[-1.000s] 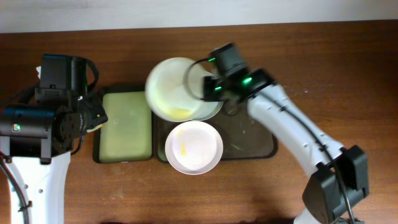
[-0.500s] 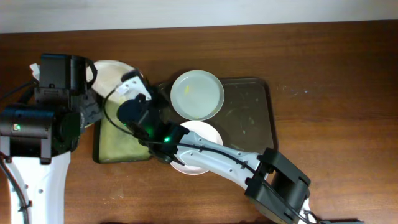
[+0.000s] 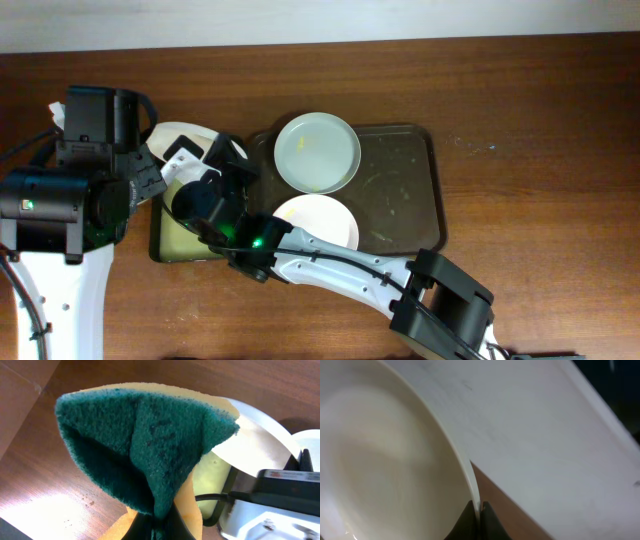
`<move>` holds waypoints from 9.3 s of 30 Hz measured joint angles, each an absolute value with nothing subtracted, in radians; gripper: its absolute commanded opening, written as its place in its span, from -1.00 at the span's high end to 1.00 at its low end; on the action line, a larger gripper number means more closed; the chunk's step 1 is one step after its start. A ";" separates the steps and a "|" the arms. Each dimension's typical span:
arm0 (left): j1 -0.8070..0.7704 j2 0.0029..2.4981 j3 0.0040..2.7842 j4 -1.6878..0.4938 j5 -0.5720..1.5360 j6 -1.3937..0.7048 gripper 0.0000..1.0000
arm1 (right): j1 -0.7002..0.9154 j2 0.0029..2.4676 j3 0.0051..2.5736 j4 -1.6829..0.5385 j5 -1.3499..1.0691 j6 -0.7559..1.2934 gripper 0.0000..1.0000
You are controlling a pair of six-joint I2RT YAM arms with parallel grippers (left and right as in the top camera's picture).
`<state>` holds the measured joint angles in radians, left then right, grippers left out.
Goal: Clean dirty plates on tray and stack at the side
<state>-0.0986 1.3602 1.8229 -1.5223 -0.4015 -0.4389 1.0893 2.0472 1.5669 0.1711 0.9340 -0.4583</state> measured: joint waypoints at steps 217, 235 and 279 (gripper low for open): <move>-0.009 1.237 1.590 -1.379 -0.447 -0.477 1.00 | 1.063 2.145 1.966 -0.381 0.972 -0.305 0.92; -0.009 1.238 1.590 -1.376 -0.408 -0.480 1.00 | -0.210 2.142 1.978 -1.380 -0.407 0.046 0.92; -0.009 1.240 1.531 -1.358 -0.355 -0.480 1.00 | 0.658 1.681 1.095 -0.936 -0.249 0.738 0.36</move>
<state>-0.0090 1.2400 1.5311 -1.3579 -0.3546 -0.4797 0.6579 1.6810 1.0946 -0.9360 -0.2489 0.7380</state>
